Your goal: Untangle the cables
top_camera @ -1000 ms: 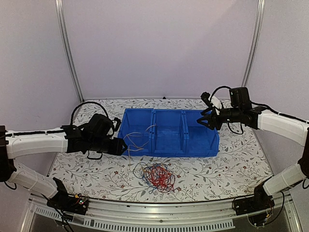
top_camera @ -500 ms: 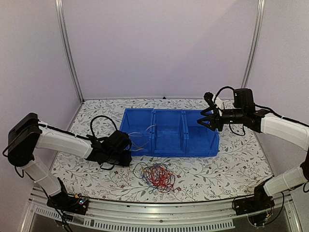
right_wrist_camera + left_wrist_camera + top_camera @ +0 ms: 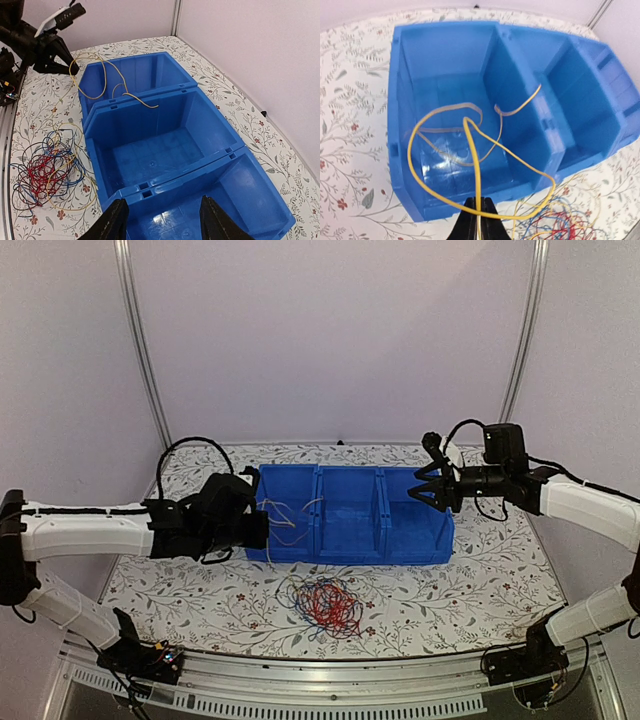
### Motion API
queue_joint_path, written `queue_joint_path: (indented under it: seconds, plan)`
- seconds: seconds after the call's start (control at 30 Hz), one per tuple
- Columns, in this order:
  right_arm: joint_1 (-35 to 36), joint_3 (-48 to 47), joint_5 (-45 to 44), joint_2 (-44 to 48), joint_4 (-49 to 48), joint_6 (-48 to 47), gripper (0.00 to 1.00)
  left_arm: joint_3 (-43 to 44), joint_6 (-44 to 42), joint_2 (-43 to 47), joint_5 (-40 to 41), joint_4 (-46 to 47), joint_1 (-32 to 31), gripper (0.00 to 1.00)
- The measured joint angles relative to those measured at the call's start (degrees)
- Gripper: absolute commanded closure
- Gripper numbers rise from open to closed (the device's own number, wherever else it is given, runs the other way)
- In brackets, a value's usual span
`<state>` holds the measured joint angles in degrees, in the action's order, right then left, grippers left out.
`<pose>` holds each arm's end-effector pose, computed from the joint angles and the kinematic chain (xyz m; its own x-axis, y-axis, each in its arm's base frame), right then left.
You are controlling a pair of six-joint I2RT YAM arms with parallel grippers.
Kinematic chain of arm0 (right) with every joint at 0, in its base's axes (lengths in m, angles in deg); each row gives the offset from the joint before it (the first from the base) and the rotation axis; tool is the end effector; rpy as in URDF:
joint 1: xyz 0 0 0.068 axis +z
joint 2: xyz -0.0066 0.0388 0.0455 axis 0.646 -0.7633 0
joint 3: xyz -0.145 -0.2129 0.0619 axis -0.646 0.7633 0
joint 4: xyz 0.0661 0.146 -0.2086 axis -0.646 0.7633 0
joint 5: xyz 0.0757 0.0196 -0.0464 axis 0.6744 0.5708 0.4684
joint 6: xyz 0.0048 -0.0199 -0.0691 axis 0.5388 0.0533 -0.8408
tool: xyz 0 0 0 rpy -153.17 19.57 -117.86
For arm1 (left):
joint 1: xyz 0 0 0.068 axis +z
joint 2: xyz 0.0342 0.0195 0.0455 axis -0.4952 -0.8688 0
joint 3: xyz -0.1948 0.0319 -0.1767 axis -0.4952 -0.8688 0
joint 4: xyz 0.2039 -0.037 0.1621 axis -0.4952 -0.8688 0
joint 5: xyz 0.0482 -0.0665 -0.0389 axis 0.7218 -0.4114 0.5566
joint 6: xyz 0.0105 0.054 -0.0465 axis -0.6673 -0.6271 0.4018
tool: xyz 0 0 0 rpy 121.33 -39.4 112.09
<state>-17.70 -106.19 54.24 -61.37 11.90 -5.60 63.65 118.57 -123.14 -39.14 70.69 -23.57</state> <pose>0.2744 0.1520 0.2557 -0.0394 -0.4160 -0.9085 -0.9055 0.3993 -0.1436 0.1994 -0.2299 0.1876 -0.6908 -0.0134 -0.7229 0.2097 0.9532 -0.2180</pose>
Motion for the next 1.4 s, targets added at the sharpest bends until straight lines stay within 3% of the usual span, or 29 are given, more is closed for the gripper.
queue_joint_path:
  seconds: [0.23, 0.47, 0.8, 1.07, 1.4]
  plan:
    - [0.0, 0.4, -0.3, 0.0, 0.0, -0.9, 0.48, 7.1, -6.4, 6.6, 4.7, 0.1, 0.1, 1.0]
    - [0.0, 0.4, -0.9, 0.0, 0.0, -1.3, 0.48, 10.4, -13.7, 2.8, 5.3, 0.1, 3.1, 1.0]
    - [0.0, 0.9, -0.9, 0.0, 0.0, -2.4, 0.47, 26.1, -20.1, 1.2, 0.4, 2.2, 6.5, 1.0]
    - [0.0, 1.2, 1.4, -0.5, 0.1, -3.2, 0.47, 26.2, -21.5, 1.2, -1.0, 3.3, 6.6, 1.0]
    - [0.0, 1.2, 1.8, -1.0, 0.5, -4.0, 0.47, 24.5, -22.1, -13.7, -2.0, 2.3, 10.0, 1.0]
